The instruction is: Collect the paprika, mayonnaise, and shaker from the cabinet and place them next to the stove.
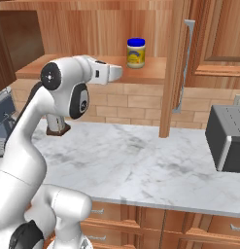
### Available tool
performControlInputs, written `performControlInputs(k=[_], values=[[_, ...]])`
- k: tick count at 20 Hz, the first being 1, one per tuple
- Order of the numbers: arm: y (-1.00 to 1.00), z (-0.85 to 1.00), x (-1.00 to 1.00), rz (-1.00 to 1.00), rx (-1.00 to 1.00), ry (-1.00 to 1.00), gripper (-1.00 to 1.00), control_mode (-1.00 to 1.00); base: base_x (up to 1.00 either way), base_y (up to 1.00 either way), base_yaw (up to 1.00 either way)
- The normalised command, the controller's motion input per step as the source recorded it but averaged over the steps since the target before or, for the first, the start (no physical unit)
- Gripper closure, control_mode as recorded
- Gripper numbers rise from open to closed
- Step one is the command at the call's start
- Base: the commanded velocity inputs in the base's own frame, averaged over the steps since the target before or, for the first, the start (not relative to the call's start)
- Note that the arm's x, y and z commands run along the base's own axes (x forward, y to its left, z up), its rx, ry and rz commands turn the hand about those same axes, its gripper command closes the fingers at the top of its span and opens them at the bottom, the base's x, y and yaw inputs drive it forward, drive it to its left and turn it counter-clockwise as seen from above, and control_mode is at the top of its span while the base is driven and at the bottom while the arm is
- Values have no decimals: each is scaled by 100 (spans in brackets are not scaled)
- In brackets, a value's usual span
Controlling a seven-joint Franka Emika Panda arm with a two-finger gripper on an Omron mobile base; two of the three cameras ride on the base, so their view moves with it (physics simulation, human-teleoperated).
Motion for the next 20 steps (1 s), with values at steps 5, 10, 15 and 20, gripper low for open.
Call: performControlInputs(k=[5,10,15,20], values=[[0,17,46,0,0,1,-100,-100,0,0,0],[0,8,47,1,0,0,-100,-100,0,0,0],[-4,2,35,0,0,-3,-100,-100,0,0,0],[-7,1,20,0,0,-3,-100,-100,0,0,0]])
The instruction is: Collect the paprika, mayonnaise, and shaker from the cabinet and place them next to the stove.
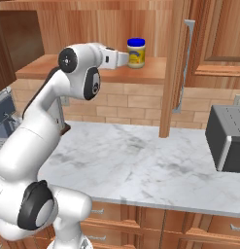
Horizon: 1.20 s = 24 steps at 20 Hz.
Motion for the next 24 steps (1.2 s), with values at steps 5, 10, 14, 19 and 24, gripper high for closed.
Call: performControlInputs(k=[5,10,14,19,24], values=[[-3,3,20,-2,0,0,-100,-100,0,0,0],[-9,4,22,-1,0,0,-100,-100,0,0,0],[-1,15,29,0,0,0,-100,-100,0,0,0],[-4,14,29,0,0,0,-100,-100,0,0,0],[-6,3,19,0,0,-1,-100,-100,0,0,0]])
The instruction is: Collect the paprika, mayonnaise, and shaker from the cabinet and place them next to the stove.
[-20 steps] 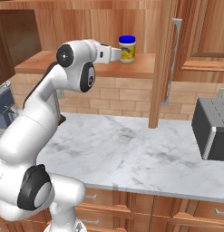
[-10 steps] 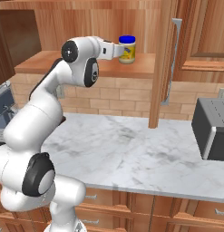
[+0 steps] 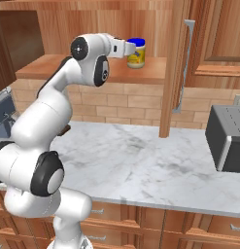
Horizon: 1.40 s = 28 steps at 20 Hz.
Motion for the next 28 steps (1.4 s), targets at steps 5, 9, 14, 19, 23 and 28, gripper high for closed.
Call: performControlInputs(k=[5,9,14,19,23,28], values=[[-3,-8,13,0,-1,0,-100,-100,0,0,0],[-12,-4,19,0,0,-1,-100,-100,0,0,0],[-21,-1,20,0,0,-1,-100,-100,0,0,0],[-28,0,15,0,0,-2,-100,-100,0,0,0],[-3,0,3,0,0,0,-100,-100,0,0,0],[-2,0,12,0,0,0,-100,-100,0,0,0]])
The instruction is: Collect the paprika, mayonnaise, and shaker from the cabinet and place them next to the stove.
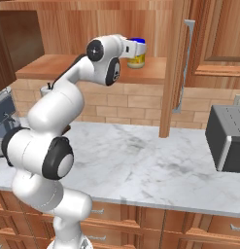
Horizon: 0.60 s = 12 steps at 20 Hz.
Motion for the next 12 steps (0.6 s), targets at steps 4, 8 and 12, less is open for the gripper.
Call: performControlInputs(k=[4,8,12], values=[[-8,0,18,0,0,0,-100,-100,0,0,0],[-6,0,14,0,0,0,-100,-100,0,0,0],[-16,0,3,0,0,0,-100,-100,0,0,0]])
